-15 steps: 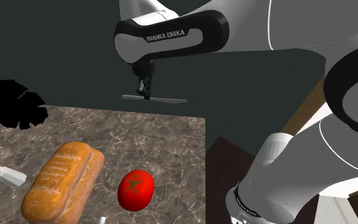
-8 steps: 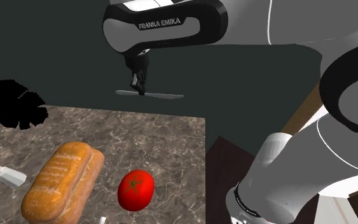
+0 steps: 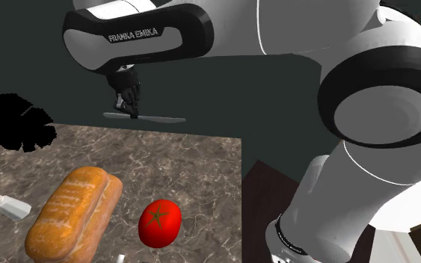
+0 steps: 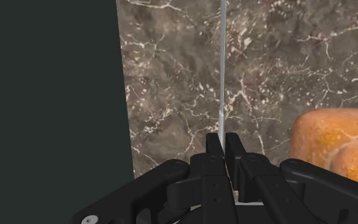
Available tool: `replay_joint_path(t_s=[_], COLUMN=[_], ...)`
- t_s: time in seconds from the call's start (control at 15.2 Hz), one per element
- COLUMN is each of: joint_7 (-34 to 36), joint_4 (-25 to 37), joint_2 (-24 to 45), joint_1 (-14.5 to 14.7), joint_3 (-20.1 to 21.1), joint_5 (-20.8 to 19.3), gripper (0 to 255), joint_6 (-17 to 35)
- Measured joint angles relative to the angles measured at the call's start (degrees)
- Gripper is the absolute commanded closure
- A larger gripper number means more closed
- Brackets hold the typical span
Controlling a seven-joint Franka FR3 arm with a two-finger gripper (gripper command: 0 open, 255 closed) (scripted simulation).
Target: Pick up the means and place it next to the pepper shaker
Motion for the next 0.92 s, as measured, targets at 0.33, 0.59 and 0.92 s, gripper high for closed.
replay_joint_path(t_s=[0.33,0.59,0.92], joint_7=[5.5,9.1,13.2], joint_4=[9.9,20.9,39.8], joint_2=[7.9,16.0,28.5], joint_1=[2.8,5.1,8.5], joint_3=[2.6,3.9,4.9], joint_5=[-0.6,-1.4,-2.8], gripper=[255,255,255], joint_6=[-1.9,-4.8,-11.2])
